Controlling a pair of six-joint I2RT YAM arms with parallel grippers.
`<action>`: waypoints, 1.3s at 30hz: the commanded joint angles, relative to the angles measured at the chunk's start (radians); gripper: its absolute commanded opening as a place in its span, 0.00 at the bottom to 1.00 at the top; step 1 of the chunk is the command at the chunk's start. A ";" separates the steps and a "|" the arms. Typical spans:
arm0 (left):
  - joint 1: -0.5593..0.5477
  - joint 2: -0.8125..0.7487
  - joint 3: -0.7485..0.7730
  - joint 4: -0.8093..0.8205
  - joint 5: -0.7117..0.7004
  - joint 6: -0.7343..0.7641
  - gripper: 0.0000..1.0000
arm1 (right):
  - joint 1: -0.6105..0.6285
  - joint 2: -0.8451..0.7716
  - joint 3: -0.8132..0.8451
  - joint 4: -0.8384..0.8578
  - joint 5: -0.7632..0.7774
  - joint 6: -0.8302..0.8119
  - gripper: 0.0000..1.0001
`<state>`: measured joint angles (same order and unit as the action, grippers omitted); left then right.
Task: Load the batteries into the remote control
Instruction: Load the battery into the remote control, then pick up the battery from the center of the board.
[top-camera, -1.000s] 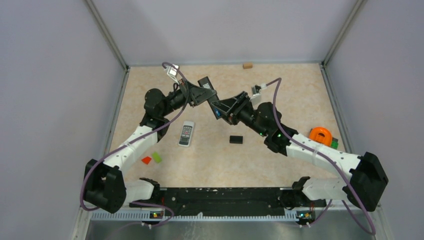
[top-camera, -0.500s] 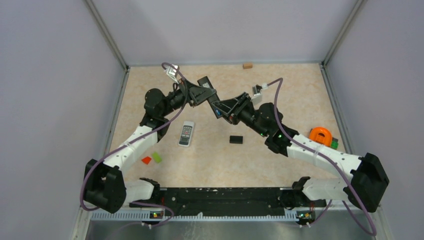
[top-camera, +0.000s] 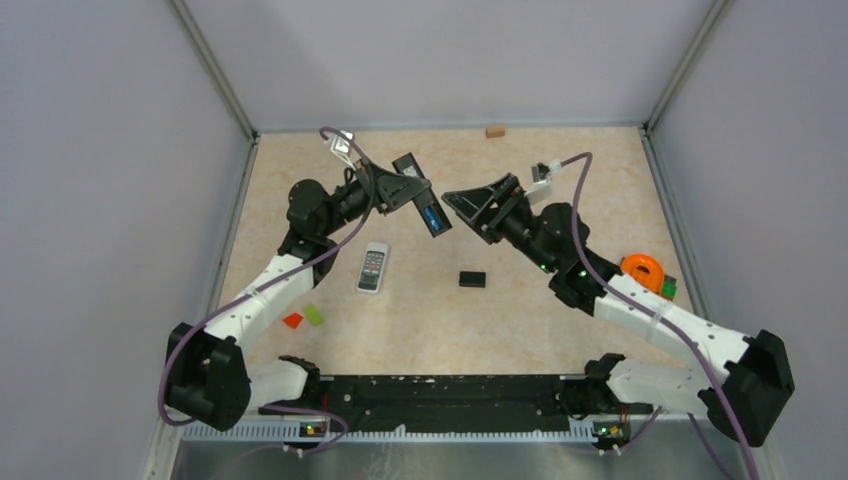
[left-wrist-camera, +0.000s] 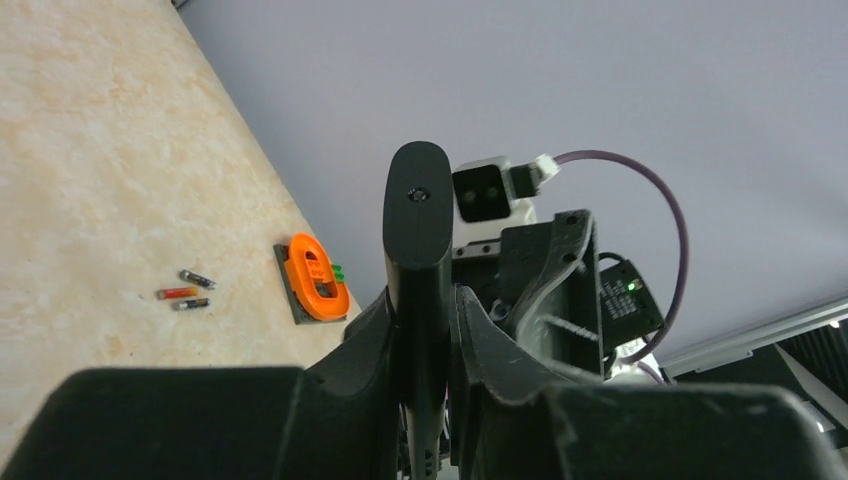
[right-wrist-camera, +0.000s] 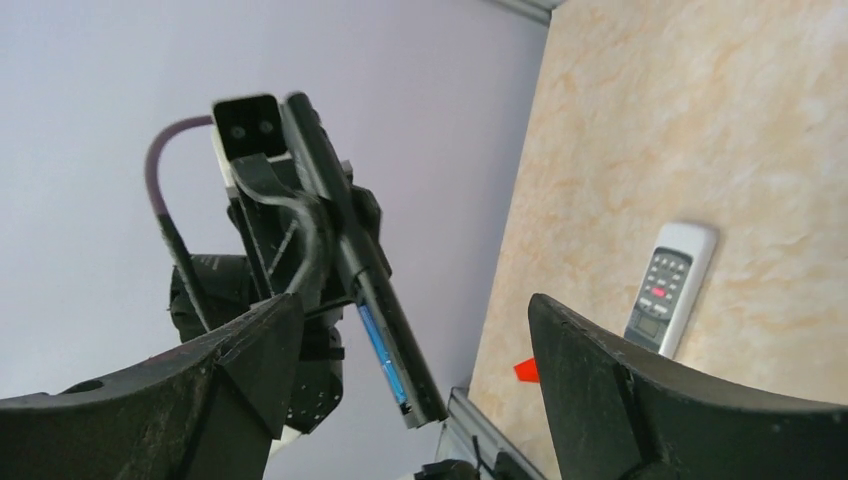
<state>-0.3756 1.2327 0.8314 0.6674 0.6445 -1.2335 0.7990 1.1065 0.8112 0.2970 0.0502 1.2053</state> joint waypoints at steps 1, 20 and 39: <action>0.001 -0.058 -0.018 -0.017 -0.015 0.117 0.00 | -0.058 -0.119 0.008 -0.084 0.022 -0.171 0.84; 0.004 -0.143 -0.029 -0.275 -0.060 0.350 0.00 | -0.298 0.113 0.205 -0.856 0.199 -0.852 0.65; 0.003 -0.137 -0.026 -0.280 -0.045 0.353 0.00 | -0.506 0.478 0.216 -0.849 0.248 -1.043 0.45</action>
<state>-0.3752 1.1141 0.7963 0.3424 0.5869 -0.8883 0.3103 1.5661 0.9707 -0.5529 0.2714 0.2089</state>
